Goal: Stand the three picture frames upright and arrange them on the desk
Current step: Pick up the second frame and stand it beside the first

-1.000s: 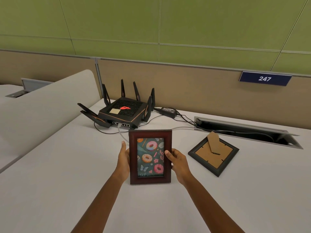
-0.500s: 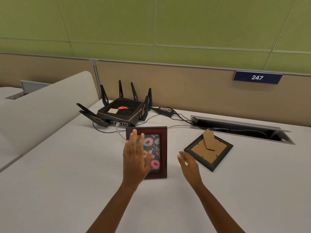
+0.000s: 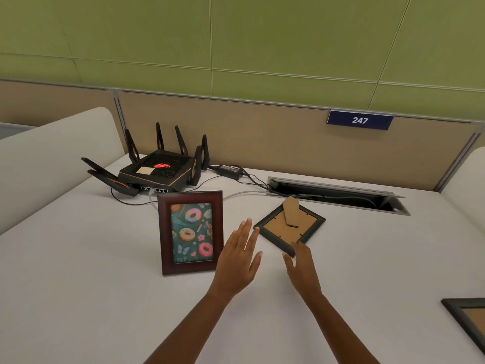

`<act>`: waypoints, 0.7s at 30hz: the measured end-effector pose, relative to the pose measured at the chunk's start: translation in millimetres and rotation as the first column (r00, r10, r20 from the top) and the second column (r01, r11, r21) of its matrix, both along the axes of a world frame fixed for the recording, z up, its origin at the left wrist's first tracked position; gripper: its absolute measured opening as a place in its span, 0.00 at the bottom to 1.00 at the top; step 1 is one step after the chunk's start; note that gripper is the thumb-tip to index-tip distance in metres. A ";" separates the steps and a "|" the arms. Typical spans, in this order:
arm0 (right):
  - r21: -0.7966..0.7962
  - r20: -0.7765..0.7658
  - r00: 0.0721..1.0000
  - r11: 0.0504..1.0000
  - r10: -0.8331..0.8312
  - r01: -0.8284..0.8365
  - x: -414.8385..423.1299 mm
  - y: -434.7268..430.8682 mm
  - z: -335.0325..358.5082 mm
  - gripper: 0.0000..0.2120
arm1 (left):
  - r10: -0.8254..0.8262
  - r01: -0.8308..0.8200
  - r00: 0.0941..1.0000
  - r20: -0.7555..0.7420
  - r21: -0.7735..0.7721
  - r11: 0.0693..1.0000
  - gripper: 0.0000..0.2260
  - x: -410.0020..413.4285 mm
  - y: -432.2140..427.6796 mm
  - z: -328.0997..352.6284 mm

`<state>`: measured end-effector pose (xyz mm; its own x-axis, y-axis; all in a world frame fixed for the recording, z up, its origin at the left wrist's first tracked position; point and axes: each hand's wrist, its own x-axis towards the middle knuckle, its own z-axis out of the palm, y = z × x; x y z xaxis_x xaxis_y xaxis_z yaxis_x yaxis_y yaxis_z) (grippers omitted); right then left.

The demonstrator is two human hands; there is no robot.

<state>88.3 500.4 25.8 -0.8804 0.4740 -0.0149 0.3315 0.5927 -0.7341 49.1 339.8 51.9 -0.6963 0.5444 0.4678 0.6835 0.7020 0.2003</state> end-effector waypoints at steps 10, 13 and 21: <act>0.108 0.249 0.968 0.993 0.025 -0.053 8.4 41.5 -16.3 0.31 | 0.207 -0.167 0.910 0.360 -0.140 0.976 0.29 -23.9 59.2 -38.6; 0.185 0.284 0.957 0.977 0.051 -0.107 4.2 43.2 -21.5 0.33 | 0.223 -0.167 0.871 0.439 -0.162 0.973 0.30 -33.9 66.7 -40.8; 0.371 0.238 0.971 0.924 0.001 -0.092 -6.8 40.7 -34.0 0.65 | 0.228 -0.295 0.701 0.676 -0.016 0.955 0.30 -51.8 73.6 -39.9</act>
<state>81.5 541.1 -8.2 -0.8954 0.4429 -0.0466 0.4286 0.8286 -0.3602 -2.6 413.5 12.0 -0.9524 0.2734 -0.1347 0.1419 0.7889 0.5979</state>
